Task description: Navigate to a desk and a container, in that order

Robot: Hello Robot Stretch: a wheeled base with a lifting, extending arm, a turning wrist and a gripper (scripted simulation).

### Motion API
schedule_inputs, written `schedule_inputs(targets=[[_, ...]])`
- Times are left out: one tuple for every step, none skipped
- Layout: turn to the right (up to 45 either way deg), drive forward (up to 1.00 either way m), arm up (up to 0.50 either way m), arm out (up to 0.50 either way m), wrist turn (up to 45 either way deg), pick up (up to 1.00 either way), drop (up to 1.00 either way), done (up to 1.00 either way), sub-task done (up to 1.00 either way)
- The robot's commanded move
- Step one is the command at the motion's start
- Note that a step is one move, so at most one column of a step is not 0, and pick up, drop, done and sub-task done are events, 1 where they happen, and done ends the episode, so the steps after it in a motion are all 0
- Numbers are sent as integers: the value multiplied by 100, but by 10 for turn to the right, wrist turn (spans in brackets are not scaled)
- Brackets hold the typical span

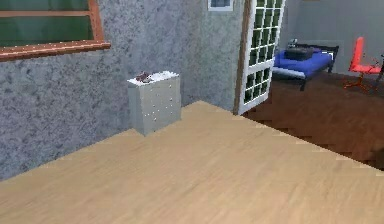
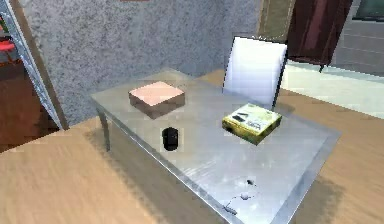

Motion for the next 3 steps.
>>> schedule_inputs(targets=[[360,0,0,0,0,0,0,0,0],[0,100,0,0,0,0,0,0,0],[0,100,0,0,0,0,0,0,0]])
